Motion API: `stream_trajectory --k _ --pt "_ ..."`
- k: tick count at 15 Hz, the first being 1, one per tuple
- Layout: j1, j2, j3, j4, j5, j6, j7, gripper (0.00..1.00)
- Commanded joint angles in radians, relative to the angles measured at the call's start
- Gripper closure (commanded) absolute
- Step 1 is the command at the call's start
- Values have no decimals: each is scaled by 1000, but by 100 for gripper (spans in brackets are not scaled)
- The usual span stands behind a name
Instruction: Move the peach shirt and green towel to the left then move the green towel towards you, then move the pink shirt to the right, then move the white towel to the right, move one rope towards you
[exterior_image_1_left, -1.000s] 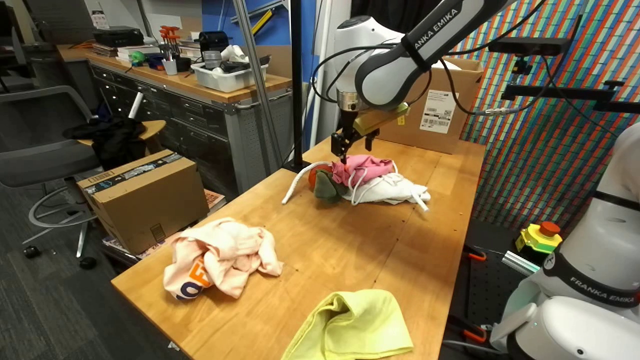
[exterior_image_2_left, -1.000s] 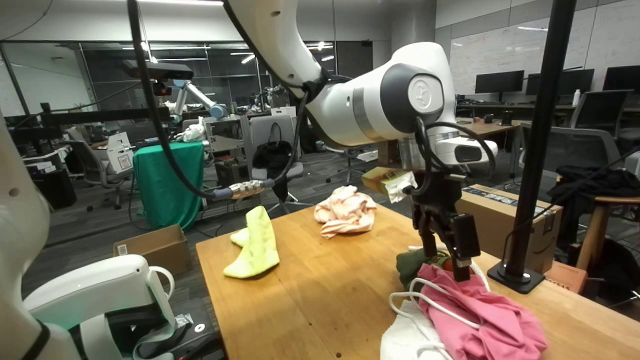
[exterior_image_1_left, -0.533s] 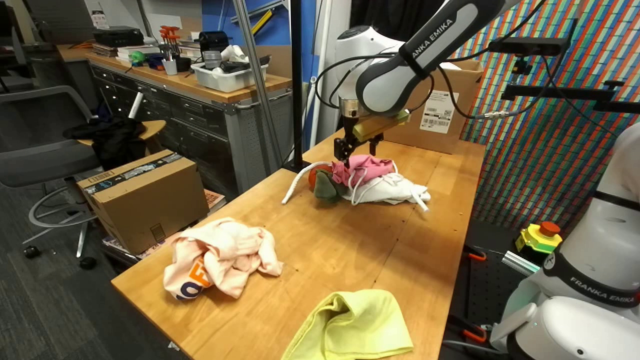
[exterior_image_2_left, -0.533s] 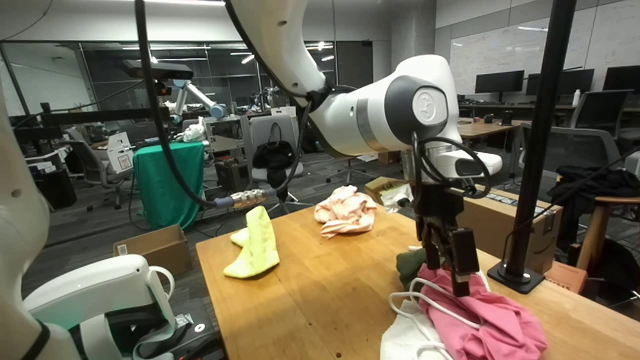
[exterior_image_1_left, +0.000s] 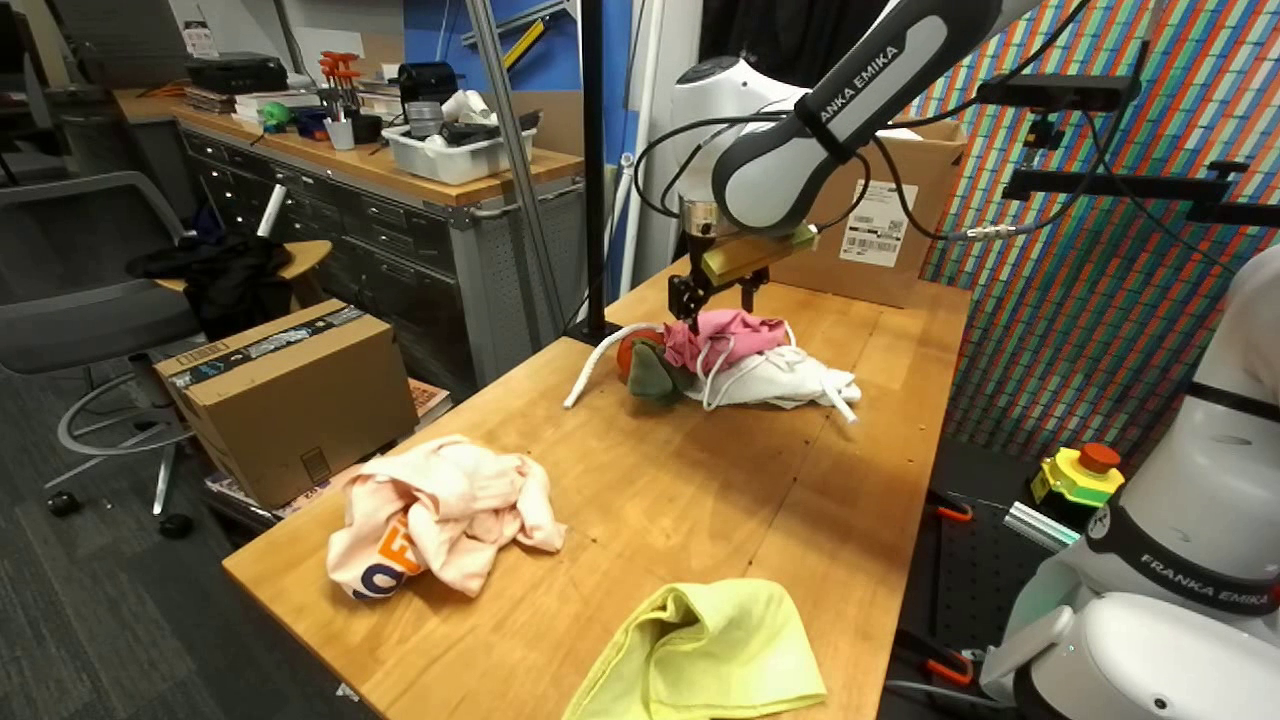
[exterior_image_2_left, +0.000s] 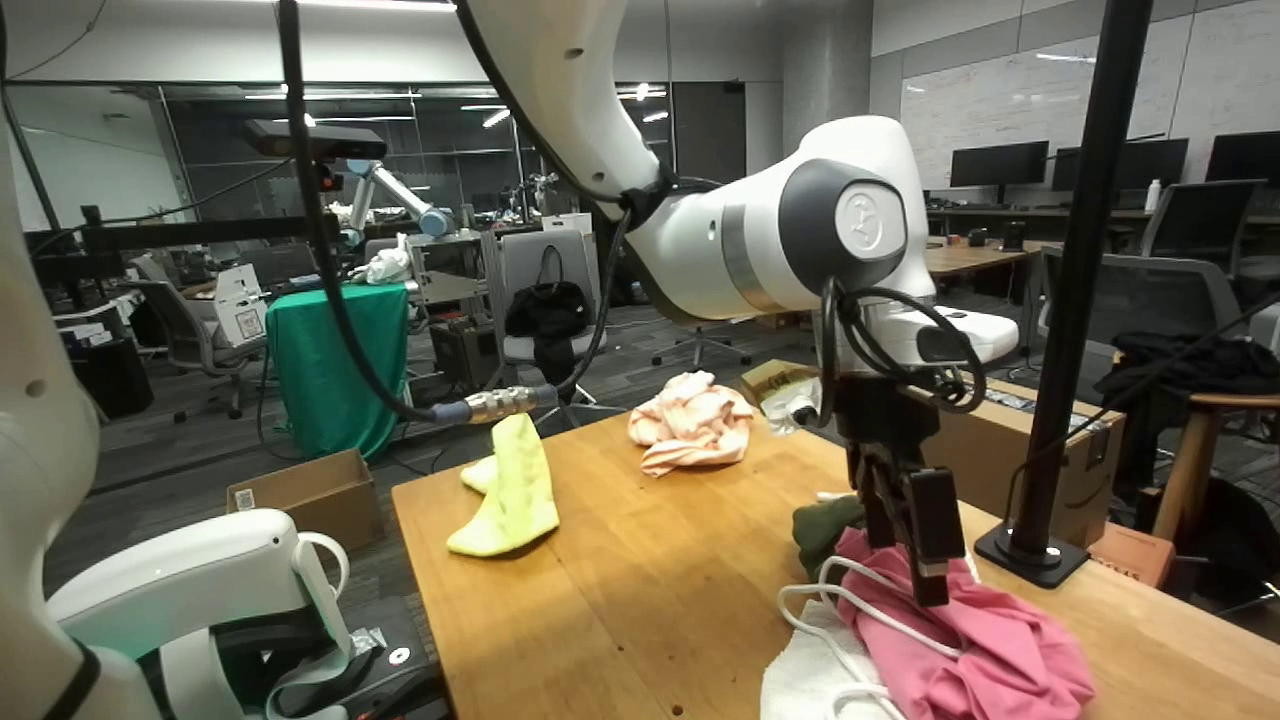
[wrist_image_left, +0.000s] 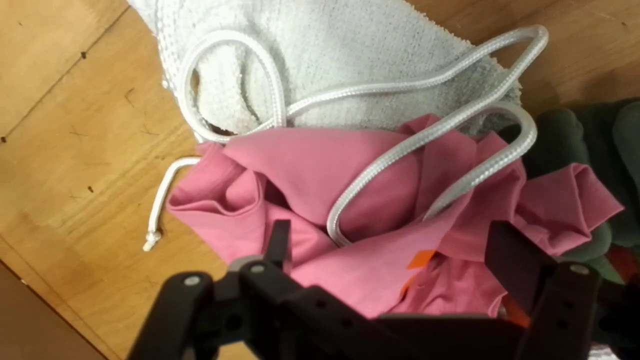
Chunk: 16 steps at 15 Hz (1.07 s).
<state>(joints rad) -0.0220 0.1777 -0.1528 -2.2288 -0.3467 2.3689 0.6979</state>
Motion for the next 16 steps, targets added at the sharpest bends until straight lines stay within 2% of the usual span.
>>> stream_trajectory --k 1,16 --pt "-8 41 -22 30 -9 24 53 0" --pt "-8 169 -122 118 -1 123 223 0"
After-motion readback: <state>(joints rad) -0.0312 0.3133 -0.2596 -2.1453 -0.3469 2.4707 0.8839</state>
